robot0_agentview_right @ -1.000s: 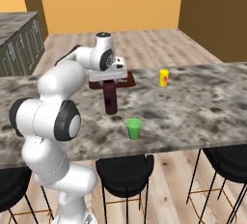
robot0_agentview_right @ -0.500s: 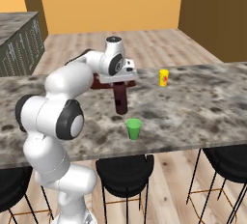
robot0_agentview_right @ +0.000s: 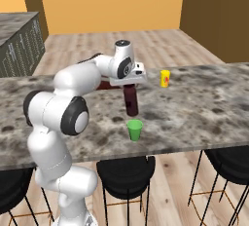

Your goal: Place the drinks on the dining counter in a tight cluster.

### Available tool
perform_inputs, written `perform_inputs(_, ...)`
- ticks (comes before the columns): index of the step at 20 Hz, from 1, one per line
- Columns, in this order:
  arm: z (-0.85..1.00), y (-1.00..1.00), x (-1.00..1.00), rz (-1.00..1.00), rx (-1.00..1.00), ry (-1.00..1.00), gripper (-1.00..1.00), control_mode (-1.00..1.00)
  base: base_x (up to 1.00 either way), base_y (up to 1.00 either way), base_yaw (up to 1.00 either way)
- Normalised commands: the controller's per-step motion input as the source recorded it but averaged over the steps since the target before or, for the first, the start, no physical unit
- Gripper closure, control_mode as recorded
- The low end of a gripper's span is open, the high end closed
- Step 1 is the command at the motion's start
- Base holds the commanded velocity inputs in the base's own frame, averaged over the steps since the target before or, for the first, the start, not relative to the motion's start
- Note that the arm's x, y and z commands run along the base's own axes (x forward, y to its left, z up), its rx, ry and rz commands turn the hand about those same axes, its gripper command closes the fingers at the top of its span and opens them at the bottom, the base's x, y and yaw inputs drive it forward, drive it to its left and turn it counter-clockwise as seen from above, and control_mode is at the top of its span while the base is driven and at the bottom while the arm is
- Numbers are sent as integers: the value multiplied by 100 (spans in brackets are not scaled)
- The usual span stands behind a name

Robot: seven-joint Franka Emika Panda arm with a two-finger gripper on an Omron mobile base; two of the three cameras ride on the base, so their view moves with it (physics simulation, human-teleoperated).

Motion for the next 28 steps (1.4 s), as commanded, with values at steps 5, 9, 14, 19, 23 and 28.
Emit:
perform_inputs(5, -14, -23, 7, -4, 0, 1, 100, -100, 0, 0, 0)
perform_inputs(9, -19, -18, 1, -4, 0, 1, 100, -100, 0, 0, 0)
perform_inputs(14, -24, -13, 2, -3, 0, 1, 100, -100, 0, 0, 0)
perform_inputs(19, -24, -7, 9, 0, 0, 1, 100, -100, 0, 0, 0)
perform_inputs(23, -21, -12, 7, 0, 0, 0, 100, -100, 0, 0, 0)
perform_inputs(28, -19, -9, 7, 0, 0, 0, 100, -100, 0, 0, 0)
